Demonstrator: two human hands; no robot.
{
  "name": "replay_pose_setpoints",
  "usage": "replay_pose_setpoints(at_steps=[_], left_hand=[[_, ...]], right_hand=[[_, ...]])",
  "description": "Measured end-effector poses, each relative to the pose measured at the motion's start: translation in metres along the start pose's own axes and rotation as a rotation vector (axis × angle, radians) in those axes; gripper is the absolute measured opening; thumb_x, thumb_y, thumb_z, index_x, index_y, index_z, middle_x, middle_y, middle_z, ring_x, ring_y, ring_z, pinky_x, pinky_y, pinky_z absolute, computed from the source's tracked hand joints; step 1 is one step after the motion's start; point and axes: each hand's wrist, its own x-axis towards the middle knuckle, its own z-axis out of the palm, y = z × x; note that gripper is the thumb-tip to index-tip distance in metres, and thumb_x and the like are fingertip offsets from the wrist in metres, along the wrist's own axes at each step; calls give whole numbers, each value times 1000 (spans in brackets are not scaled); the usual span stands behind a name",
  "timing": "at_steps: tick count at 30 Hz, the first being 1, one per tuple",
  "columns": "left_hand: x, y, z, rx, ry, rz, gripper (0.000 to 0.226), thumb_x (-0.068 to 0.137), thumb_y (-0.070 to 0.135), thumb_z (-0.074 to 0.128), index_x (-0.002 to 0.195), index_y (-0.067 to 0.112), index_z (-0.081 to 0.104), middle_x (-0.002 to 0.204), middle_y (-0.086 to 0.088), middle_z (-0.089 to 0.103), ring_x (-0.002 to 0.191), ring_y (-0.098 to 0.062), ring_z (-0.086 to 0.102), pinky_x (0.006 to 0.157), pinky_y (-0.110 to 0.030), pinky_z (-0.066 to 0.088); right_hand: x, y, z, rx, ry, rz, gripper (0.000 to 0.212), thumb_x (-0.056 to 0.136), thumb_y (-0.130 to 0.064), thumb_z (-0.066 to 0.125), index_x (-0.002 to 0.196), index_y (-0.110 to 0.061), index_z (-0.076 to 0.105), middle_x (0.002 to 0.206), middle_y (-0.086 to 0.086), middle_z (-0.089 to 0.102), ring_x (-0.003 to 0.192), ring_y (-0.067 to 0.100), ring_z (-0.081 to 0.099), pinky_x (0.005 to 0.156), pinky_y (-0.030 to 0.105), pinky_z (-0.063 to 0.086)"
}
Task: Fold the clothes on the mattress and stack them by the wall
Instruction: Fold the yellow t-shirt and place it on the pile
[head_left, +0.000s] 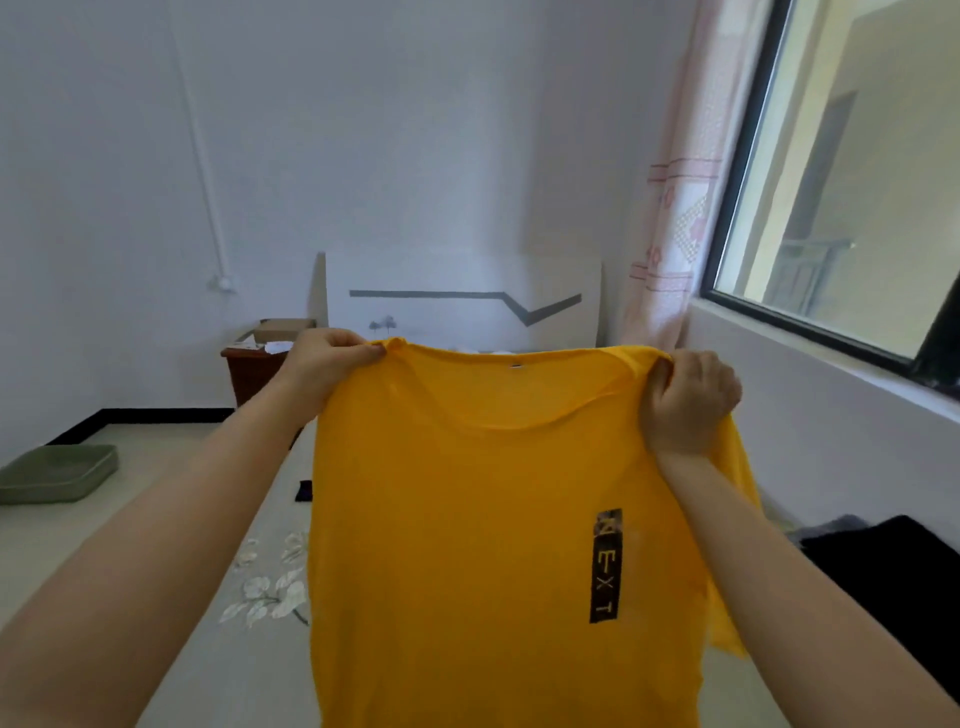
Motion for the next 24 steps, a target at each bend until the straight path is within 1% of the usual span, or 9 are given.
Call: replay_pose_setpoints(at_steps=[2, 4, 6, 11, 14, 16, 19, 22, 24], left_hand=[[18, -28, 13, 341, 9, -63, 20, 85, 23, 63, 71, 10, 59, 70, -3, 52, 63, -11, 46, 52, -22, 37], [27, -68, 30, 611, -18, -117, 23, 87, 25, 60, 68, 13, 56, 67, -1, 48, 60, -10, 41, 53, -24, 32], [27, -117, 49, 764, -54, -197, 29, 90, 27, 55, 63, 17, 50, 65, 0, 45, 63, -14, 43, 54, -28, 32], [8, -233, 96, 1005, -96, -341, 27, 95, 28, 45, 77, 10, 51, 81, -12, 55, 73, -24, 47, 59, -30, 34], [1, -290, 113, 1073, -119, -383, 29, 97, 27, 42, 87, 3, 54, 88, -18, 59, 78, -31, 53, 59, -33, 34], [0, -321, 120, 1133, -144, -374, 29, 97, 28, 40, 91, 2, 52, 89, -18, 59, 78, -31, 52, 59, -33, 34], [7, -365, 128, 1209, -177, -340, 29, 97, 29, 39, 90, 4, 51, 88, -18, 60, 76, -30, 51, 57, -32, 32], [20, -395, 132, 1253, -164, -307, 28, 96, 28, 41, 90, 3, 53, 85, -20, 60, 79, -33, 54, 56, -33, 32], [32, -413, 134, 1274, -149, -278, 28, 96, 27, 43, 87, 2, 53, 83, -21, 59, 78, -35, 53, 57, -35, 31]], right_hand=[[-13, 17, 20, -61, -178, -29, 25, 83, -5, 43, 76, 12, 60, 79, 33, 58, 80, 44, 55, 79, 46, 37], [-36, 41, 42, -161, -465, -13, 33, 88, -12, 36, 87, 10, 61, 92, 30, 59, 92, 40, 53, 83, 41, 32], [-67, 69, 65, -243, -680, 31, 30, 94, -13, 38, 97, 5, 62, 104, 24, 60, 99, 34, 52, 85, 37, 31], [-157, 135, 115, -416, -1015, 110, 28, 96, -16, 39, 107, -2, 60, 114, 17, 59, 110, 32, 48, 87, 36, 35], [-199, 175, 146, -298, -1173, 199, 23, 97, -11, 37, 101, 1, 55, 103, 18, 57, 103, 32, 49, 79, 37, 35], [-219, 201, 165, -151, -1260, 328, 16, 97, -11, 37, 91, -5, 50, 81, 7, 52, 88, 30, 50, 64, 34, 32], [-237, 233, 194, -14, -1289, 428, 14, 97, -12, 40, 86, -9, 49, 69, 2, 47, 76, 24, 47, 52, 28, 27], [-245, 252, 224, -46, -1322, 252, 21, 96, -14, 43, 102, 1, 57, 86, 20, 60, 81, 31, 56, 62, 32, 33], [-248, 260, 247, -151, -1323, 66, 25, 96, -19, 44, 103, -1, 59, 87, 22, 63, 81, 36, 59, 62, 35, 37]])
